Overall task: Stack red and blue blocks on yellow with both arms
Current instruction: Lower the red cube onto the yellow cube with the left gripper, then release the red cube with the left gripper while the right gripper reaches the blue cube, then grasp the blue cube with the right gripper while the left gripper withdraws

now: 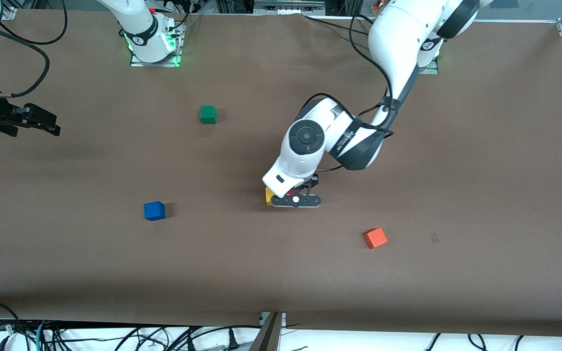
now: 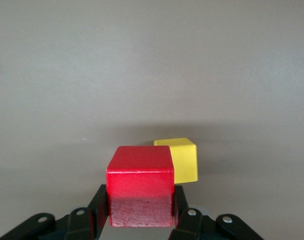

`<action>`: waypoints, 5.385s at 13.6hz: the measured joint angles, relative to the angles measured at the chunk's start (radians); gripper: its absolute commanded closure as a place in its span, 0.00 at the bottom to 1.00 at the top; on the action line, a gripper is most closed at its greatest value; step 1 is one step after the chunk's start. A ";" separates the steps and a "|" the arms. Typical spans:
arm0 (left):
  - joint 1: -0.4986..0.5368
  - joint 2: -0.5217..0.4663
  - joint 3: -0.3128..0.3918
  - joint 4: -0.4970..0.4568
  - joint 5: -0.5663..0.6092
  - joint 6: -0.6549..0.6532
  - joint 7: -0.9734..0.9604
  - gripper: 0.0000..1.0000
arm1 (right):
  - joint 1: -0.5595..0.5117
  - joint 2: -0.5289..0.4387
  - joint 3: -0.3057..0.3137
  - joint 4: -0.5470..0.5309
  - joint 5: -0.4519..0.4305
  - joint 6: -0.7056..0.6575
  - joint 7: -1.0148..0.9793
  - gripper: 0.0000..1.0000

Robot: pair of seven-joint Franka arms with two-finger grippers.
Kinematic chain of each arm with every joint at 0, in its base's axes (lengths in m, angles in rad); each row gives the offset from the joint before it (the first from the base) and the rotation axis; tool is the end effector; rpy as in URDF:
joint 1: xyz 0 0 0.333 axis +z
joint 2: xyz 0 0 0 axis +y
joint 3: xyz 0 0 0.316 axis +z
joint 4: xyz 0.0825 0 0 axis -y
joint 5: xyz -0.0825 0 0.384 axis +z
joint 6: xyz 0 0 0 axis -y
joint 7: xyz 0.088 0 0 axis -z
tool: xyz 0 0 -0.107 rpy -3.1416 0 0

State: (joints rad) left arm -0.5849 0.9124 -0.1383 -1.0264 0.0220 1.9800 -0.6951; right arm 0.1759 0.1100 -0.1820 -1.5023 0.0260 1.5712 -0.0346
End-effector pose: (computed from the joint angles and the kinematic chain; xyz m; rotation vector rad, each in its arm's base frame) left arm 0.6108 -0.4866 0.3003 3.0432 0.0296 -0.0307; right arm 0.5869 0.0050 0.5950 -3.1338 -0.0449 0.0614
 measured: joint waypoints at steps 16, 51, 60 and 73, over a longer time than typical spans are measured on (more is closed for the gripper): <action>-0.041 0.086 0.004 0.096 -0.027 -0.005 -0.064 1.00 | -0.006 0.084 -0.009 -0.001 0.042 0.059 0.001 0.00; 0.122 0.041 0.047 0.211 -0.029 -0.284 0.010 0.00 | 0.059 0.559 0.053 -0.013 0.197 0.596 -0.034 0.00; 0.489 -0.096 0.058 0.212 -0.029 -0.455 0.326 0.00 | 0.071 0.600 0.059 -0.037 0.206 0.658 -0.034 0.00; 0.637 -0.344 0.055 0.181 -0.029 -0.707 0.467 0.00 | 0.071 0.628 0.059 -0.062 0.207 0.666 -0.033 0.27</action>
State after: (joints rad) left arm 0.0525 0.5683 -0.0832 -0.8453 -0.0069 1.2732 -0.2282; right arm 0.2466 0.7378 -0.1232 -1.5647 0.2327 2.2372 -0.0680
